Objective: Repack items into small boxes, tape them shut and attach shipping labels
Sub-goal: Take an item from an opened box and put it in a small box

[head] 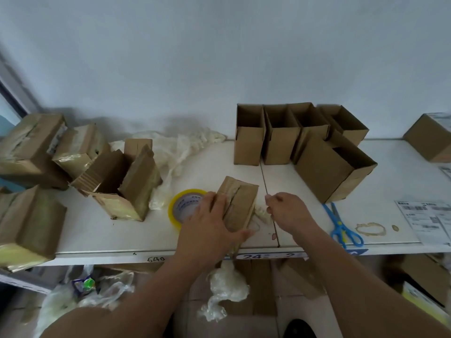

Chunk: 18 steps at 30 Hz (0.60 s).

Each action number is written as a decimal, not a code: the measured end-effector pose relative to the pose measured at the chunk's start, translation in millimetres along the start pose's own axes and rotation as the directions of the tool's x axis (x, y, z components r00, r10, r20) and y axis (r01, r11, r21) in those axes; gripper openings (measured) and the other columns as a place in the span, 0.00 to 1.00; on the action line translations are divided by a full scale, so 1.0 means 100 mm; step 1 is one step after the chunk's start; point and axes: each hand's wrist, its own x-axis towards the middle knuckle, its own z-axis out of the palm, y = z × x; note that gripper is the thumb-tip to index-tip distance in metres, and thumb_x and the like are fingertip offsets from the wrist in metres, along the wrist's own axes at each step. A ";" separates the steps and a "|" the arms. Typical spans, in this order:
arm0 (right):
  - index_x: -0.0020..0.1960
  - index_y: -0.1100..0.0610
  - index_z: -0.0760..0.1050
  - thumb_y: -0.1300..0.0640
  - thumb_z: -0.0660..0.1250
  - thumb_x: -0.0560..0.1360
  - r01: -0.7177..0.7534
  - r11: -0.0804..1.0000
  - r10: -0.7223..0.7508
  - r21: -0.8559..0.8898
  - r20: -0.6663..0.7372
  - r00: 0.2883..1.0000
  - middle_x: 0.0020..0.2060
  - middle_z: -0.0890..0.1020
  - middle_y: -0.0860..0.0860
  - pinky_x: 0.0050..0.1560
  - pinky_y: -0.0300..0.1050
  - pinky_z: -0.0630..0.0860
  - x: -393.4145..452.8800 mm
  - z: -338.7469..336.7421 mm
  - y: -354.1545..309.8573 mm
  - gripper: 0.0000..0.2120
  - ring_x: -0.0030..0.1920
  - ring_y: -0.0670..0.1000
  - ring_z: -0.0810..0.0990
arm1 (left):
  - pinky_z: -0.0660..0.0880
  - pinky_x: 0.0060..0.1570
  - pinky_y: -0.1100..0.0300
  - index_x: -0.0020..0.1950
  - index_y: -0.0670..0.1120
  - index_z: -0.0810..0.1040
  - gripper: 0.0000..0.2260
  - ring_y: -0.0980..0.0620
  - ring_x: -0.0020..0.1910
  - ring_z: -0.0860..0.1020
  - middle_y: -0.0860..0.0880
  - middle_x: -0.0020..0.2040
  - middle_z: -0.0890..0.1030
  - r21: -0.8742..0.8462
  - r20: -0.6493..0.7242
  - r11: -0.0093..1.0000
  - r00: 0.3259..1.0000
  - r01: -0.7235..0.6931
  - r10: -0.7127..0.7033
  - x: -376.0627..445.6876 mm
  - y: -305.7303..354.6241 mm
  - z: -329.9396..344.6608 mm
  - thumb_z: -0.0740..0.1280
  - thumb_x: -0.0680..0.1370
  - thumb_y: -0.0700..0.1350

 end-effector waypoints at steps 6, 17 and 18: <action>0.63 0.52 0.76 0.47 0.62 0.79 0.089 0.872 -0.075 -0.482 0.049 0.996 0.57 0.78 0.53 0.52 0.46 0.73 0.34 0.19 0.29 0.16 0.55 0.54 0.76 | 0.67 0.67 0.52 0.78 0.54 0.55 0.36 0.49 0.74 0.61 0.55 0.79 0.52 0.088 0.090 0.992 0.992 -0.091 0.083 0.11 -0.07 -0.13 0.64 0.74 0.61; 0.54 0.57 0.73 0.53 0.63 0.79 0.054 0.888 -0.056 -0.457 0.008 0.998 0.48 0.79 0.53 0.41 0.45 0.69 0.44 0.02 0.19 0.08 0.44 0.51 0.75 | 0.47 0.75 0.49 0.78 0.58 0.53 0.44 0.49 0.78 0.51 0.54 0.80 0.50 0.167 0.159 0.980 0.984 -0.111 0.084 0.28 -0.28 -0.25 0.53 0.61 0.65; 0.53 0.56 0.73 0.52 0.63 0.79 0.053 0.915 -0.063 -0.400 -0.012 0.998 0.47 0.79 0.53 0.40 0.46 0.69 0.40 -0.07 0.13 0.08 0.44 0.51 0.75 | 0.46 0.75 0.49 0.78 0.58 0.54 0.43 0.50 0.78 0.50 0.55 0.80 0.50 0.171 0.160 0.979 0.983 -0.113 0.085 0.31 -0.29 -0.26 0.54 0.62 0.66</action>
